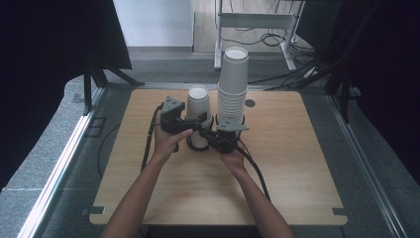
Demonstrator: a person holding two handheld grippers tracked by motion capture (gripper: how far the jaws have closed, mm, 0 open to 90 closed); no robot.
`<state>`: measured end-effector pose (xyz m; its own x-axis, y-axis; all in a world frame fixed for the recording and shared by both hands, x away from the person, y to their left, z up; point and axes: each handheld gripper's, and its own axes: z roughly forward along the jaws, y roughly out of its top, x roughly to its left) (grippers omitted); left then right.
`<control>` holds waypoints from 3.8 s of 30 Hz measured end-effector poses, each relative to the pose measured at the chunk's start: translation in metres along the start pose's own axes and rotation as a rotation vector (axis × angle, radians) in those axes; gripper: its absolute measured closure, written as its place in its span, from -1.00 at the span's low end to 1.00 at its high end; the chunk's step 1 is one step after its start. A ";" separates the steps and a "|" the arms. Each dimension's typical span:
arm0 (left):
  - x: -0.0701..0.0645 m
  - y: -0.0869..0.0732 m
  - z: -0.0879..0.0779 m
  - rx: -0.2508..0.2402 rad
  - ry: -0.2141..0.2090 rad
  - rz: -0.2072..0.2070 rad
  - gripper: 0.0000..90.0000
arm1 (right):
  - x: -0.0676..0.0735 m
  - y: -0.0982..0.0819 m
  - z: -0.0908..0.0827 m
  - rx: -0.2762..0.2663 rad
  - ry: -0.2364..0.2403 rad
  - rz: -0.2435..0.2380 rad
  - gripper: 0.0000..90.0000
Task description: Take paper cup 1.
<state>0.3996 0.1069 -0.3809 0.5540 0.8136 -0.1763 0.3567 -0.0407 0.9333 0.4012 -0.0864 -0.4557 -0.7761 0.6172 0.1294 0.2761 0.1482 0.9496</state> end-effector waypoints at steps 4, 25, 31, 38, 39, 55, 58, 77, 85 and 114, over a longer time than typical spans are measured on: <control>0.001 0.000 0.004 0.009 -0.003 0.003 -0.86 | 0.000 0.000 0.000 0.002 -0.005 -0.010 0.95; 0.010 -0.002 0.037 0.043 0.063 0.014 -0.83 | 0.001 0.001 0.002 0.012 -0.001 -0.013 0.95; 0.009 0.001 0.041 0.039 0.058 0.060 -0.72 | 0.001 0.002 0.003 0.023 -0.003 -0.019 0.94; 0.008 0.002 0.039 0.031 0.057 0.071 -0.68 | 0.001 0.002 0.003 0.027 0.002 -0.012 0.94; 0.008 0.003 0.039 0.021 0.058 0.068 -0.67 | 0.001 0.001 0.004 0.028 0.003 -0.012 0.94; 0.000 0.041 0.013 -0.103 0.026 0.060 -0.67 | 0.000 0.000 0.005 0.039 -0.007 -0.010 0.94; -0.001 0.046 0.007 -0.125 0.025 0.058 -0.67 | 0.001 0.000 0.005 0.038 -0.005 -0.008 0.94; -0.014 0.060 -0.039 -0.221 -0.032 0.085 -0.67 | 0.003 -0.005 -0.003 0.038 -0.005 -0.015 0.87; -0.021 0.049 -0.059 -0.221 -0.073 0.087 -0.67 | 0.007 -0.005 -0.015 0.030 0.017 -0.020 0.75; -0.034 -0.004 -0.085 -0.145 -0.086 0.139 -0.67 | 0.015 -0.021 -0.055 -0.001 0.034 -0.022 0.51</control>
<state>0.3151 0.1286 -0.3522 0.6550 0.7530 -0.0632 0.1640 -0.0601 0.9846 0.3524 -0.1225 -0.4582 -0.8005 0.5875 0.1185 0.2585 0.1602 0.9526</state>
